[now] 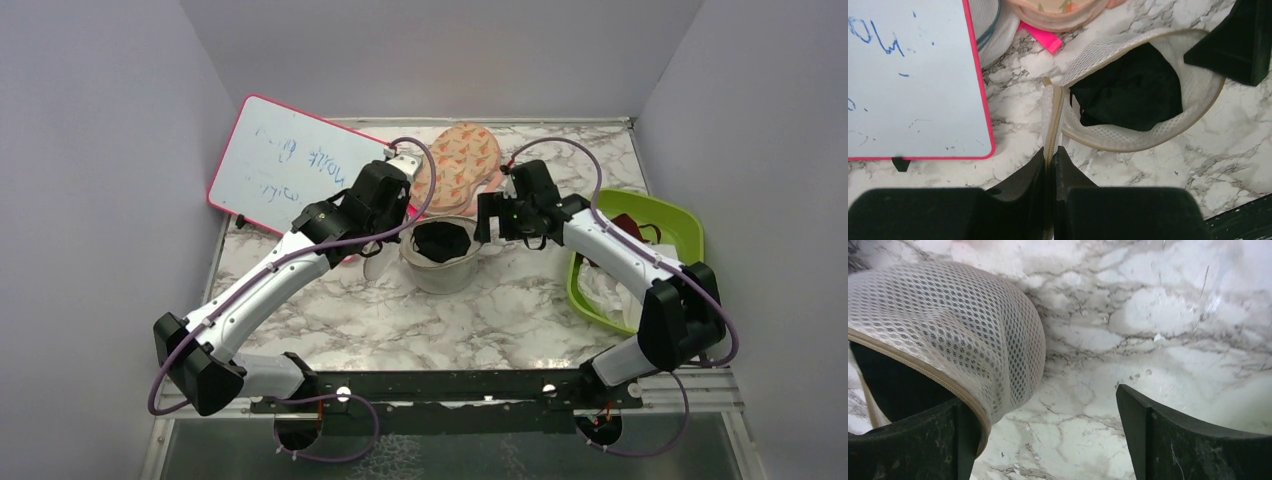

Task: Unzip the laundry bag and remove the bra
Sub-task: Open the laundry bag at the center of the board.

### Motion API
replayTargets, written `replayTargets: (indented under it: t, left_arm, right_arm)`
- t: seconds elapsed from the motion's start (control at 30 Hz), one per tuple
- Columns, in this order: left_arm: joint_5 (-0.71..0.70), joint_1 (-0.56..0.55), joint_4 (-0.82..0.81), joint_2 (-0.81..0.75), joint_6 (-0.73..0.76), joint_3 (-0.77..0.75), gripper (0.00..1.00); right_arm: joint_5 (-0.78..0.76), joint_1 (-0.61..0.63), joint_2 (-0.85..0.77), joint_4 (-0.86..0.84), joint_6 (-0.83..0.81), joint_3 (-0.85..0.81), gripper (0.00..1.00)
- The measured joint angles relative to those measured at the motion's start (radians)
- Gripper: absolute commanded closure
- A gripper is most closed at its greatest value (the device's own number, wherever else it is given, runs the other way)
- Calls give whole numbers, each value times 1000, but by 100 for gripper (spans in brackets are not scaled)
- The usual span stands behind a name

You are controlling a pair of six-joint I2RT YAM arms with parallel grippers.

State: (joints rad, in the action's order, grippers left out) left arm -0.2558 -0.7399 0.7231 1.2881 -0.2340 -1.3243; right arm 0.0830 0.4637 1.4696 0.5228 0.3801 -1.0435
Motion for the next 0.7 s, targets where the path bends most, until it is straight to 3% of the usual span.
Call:
replayTargets:
  t: [0.17, 0.37, 0.6, 0.7]
  left_arm:
    - [17, 25, 21, -14, -6, 74, 97]
    - [-10, 54, 48, -24, -30, 162, 86]
    - [-151, 57, 68, 17, -12, 131, 52]
    - [-246, 58, 72, 64, 10, 73, 44]
  right_arm:
    - [-9, 0, 36, 76, -93, -137, 0]
    - [23, 0, -15, 108, -168, -150, 0]
    - [76, 2, -72, 184, -221, -178, 0]
    - [101, 5, -124, 204, -233, -198, 0]
